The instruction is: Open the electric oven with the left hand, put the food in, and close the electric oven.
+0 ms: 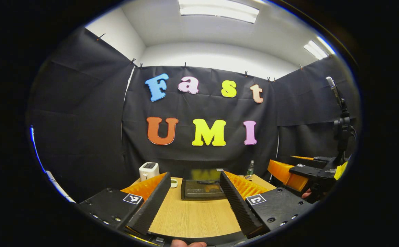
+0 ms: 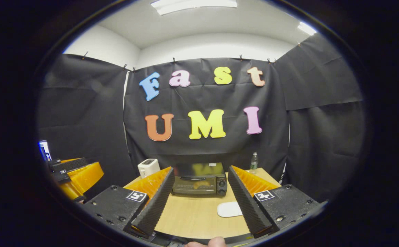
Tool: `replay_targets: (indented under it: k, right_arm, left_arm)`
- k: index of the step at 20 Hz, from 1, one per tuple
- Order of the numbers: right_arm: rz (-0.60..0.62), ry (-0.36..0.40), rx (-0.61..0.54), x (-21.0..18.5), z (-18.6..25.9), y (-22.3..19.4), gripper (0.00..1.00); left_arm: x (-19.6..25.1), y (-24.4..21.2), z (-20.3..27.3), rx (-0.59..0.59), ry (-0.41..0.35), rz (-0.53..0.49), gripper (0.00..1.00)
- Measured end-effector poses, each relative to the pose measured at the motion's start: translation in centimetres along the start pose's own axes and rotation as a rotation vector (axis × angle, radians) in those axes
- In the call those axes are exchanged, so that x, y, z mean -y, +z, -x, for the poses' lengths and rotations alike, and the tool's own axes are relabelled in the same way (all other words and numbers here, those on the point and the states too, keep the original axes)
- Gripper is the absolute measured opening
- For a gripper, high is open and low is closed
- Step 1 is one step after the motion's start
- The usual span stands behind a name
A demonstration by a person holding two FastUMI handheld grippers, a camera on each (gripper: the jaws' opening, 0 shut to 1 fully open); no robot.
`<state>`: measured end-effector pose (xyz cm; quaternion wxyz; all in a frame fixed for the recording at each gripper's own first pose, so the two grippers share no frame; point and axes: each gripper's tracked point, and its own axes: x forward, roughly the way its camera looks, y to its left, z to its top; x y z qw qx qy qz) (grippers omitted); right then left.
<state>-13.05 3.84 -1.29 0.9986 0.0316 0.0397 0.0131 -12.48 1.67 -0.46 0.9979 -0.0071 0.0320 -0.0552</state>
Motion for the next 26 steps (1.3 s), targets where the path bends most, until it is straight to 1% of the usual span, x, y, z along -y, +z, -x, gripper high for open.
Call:
replay_targets:
  k: [9, 19, 26]
  right_arm:
    - [-0.007, -0.009, 0.007, 0.3, -0.5, 0.1, 0.99]
    - [-0.007, -0.004, 0.018, -0.5, -0.9, 0.2, 0.99]
    - [-0.011, 0.004, 0.013, -1.1, -1.2, -0.2, 0.99]
  left_arm:
    - [0.0, 0.2, -0.4, 0.013, -0.005, -0.015, 0.94]
    - [-0.1, 0.1, -0.7, 0.012, -0.013, -0.017, 0.94]
    - [-0.8, 0.0, -0.8, 0.007, -0.003, -0.024, 0.94]
